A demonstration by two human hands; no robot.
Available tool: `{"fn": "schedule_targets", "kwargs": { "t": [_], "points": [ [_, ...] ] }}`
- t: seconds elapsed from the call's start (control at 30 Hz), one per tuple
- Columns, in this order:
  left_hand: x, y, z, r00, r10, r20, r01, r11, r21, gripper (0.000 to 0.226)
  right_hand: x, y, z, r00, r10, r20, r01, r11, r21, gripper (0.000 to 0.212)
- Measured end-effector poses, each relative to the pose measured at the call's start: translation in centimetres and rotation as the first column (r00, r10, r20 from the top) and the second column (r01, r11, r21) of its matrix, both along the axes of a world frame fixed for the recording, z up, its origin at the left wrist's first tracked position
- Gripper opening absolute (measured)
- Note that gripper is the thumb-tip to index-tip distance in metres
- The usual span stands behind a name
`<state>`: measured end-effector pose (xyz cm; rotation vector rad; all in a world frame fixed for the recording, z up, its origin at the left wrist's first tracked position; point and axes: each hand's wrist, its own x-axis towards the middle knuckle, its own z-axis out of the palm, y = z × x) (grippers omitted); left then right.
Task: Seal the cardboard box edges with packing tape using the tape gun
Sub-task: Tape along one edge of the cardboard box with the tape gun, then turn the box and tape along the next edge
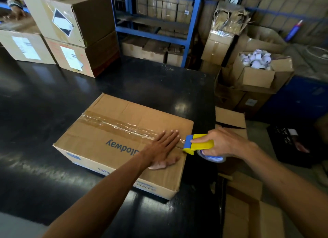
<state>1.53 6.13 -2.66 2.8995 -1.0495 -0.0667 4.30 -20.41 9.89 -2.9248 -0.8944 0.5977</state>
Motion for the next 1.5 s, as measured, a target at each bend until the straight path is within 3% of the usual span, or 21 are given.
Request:
{"fn": "schedule_targets", "kwargs": {
  "t": [0.23, 0.47, 0.63, 0.77, 0.9, 0.97, 1.07, 1.17, 1.23, 1.37, 1.5],
  "points": [
    [0.2, -0.1, 0.3, 0.999, -0.011, -0.037, 0.011, 1.000, 0.024, 0.083, -1.1, -6.4, -1.2, 0.998, 0.002, 0.058, 0.003, 0.995, -0.098, 0.056],
    [-0.1, -0.9, 0.2, 0.998, 0.034, -0.061, -0.032, 0.999, 0.036, 0.082, -3.2, -1.0, -5.5, 0.996, -0.086, 0.029, 0.086, 0.996, -0.027, 0.052],
    [-0.6, -4.8, 1.7, 0.940, 0.283, -0.191, -0.294, 0.955, -0.030, 0.082, -4.3, 1.4, -5.6, 0.988, 0.098, 0.122, -0.075, 0.981, -0.179, 0.029],
    [-0.6, -7.5, 1.7, 0.844, 0.494, -0.208, -0.513, 0.857, -0.048, 0.087, -5.4, 1.5, -7.0, 0.995, -0.022, 0.100, 0.034, 0.993, -0.112, 0.022],
    [-0.2, -7.7, 1.5, 0.786, 0.577, -0.224, -0.595, 0.804, -0.014, 0.104, -5.1, -1.7, -6.9, 0.969, -0.219, 0.118, 0.216, 0.976, 0.039, 0.047],
    [0.0, -7.5, 1.4, 0.801, 0.552, -0.231, -0.568, 0.823, -0.005, 0.106, -4.8, -3.0, -6.3, 0.917, -0.398, 0.024, 0.386, 0.902, 0.194, 0.046],
    [0.1, -6.9, 1.5, 0.824, 0.509, -0.248, -0.520, 0.854, 0.026, 0.113, -4.8, -3.7, -5.1, 0.787, -0.574, -0.226, 0.600, 0.624, 0.501, 0.041],
    [-0.2, -5.8, 1.4, 0.865, 0.444, -0.234, -0.444, 0.894, 0.055, 0.111, -5.2, -2.4, -4.0, 0.690, -0.625, -0.365, 0.670, 0.360, 0.650, 0.038],
    [-1.1, -4.4, 1.2, 0.914, 0.358, -0.190, -0.350, 0.934, 0.075, 0.107, -5.5, -1.1, -3.4, 0.651, -0.638, -0.410, 0.672, 0.233, 0.703, 0.038],
    [-2.8, 0.0, 1.3, 0.982, 0.087, -0.169, -0.070, 0.992, 0.101, 0.116, -6.5, 1.3, -2.2, 0.613, -0.641, -0.461, 0.655, 0.087, 0.751, 0.041],
    [-5.0, 4.9, 1.7, 0.967, -0.179, -0.179, 0.197, 0.976, 0.089, 0.116, -7.6, 5.0, -1.2, 0.588, -0.643, -0.491, 0.656, 0.024, 0.754, 0.043]
  ]
}}
